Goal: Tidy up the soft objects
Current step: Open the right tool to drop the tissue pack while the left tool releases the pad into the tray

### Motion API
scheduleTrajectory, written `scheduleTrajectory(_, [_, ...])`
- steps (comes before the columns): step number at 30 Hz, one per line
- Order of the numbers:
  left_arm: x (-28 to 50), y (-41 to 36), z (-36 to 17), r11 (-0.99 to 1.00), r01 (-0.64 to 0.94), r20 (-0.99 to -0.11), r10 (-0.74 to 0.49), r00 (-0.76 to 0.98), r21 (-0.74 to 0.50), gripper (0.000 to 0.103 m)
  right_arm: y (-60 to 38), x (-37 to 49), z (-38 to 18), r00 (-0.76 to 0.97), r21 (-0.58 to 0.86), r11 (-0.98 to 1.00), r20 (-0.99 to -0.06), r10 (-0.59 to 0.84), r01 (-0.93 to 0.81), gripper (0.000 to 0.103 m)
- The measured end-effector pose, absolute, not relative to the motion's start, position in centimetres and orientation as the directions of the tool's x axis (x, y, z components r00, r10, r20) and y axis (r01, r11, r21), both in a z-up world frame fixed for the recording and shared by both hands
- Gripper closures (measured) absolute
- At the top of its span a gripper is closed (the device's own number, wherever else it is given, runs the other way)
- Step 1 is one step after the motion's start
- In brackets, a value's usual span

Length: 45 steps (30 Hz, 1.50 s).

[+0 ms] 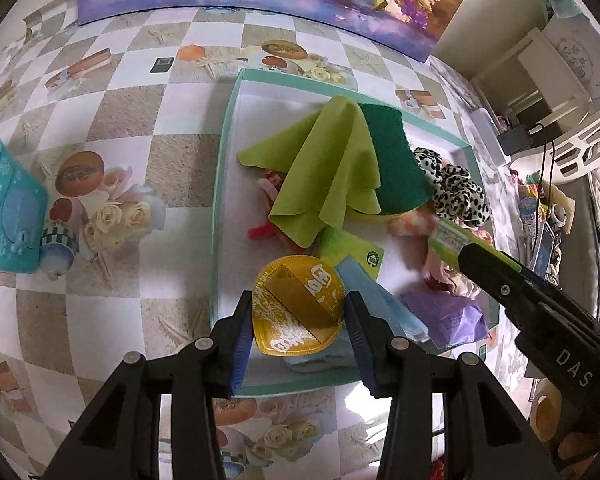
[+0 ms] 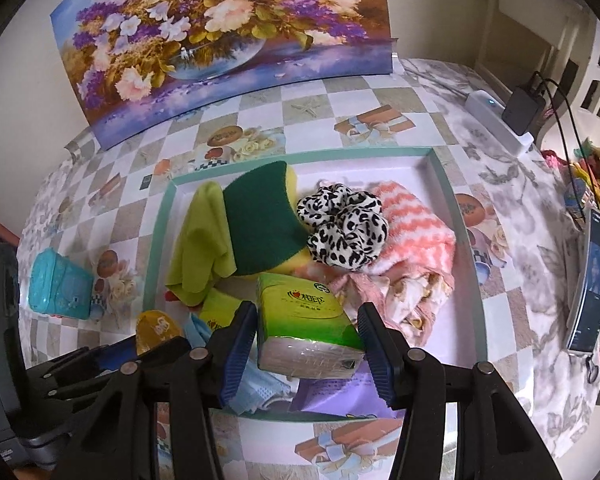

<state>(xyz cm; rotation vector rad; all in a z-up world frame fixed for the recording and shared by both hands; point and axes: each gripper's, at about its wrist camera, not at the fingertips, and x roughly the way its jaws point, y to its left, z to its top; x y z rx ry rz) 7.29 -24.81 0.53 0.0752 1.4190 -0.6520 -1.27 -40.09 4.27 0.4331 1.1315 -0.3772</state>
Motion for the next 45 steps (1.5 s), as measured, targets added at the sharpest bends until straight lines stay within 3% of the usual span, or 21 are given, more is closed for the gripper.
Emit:
scheduleTrajectory(7, [7.4,-25.1,0.1,0.822,0.46,-0.926,-0.378,0.001,-0.336,0.055,-39.7,-0.5,3.0,0.357,0.13,0.865,-0.932,-0.059,0.484,0.048])
scheduleTrajectory(17, [7.1,-24.9,0.7,0.828,0.456,-0.934,-0.357,-0.018,-0.326,0.036,-39.8,-0.9,3.0,0.361,0.152,0.854,-0.931,-0.045,0.498,0.046])
scheduleTrajectory(34, [7.9,-22.8,3.2,0.859,0.421,-0.935,-0.348,0.065,-0.29,0.034,-39.5,-1.1,4.6,0.383,0.145,0.862,-0.922,-0.061,0.486,0.046])
scheduleTrajectory(37, [8.2,-22.2,3.3,0.876,0.397,-0.938,-0.334,0.089,-0.274,0.028,-39.4,-1.1,4.4,0.377,0.14,0.863,-0.924,-0.062,0.485,0.045])
scheduleTrajectory(39, [8.4,-21.9,3.3,0.887,0.386,-0.942,-0.317,0.111,-0.253,0.023,-39.3,-1.1,4.2,0.368,0.132,0.864,-0.927,-0.065,0.485,0.038])
scheduleTrajectory(43, [8.8,-21.2,3.3,0.905,0.364,-0.945,-0.289,0.15,-0.219,0.018,-39.3,-1.0,4.0,0.352,0.112,0.867,-0.933,-0.076,0.485,0.033])
scheduleTrajectory(45, [9.0,-20.9,3.2,0.913,0.35,-0.947,-0.278,0.162,-0.208,0.011,-39.3,-0.9,3.9,0.347,0.102,0.869,-0.934,-0.083,0.484,0.024])
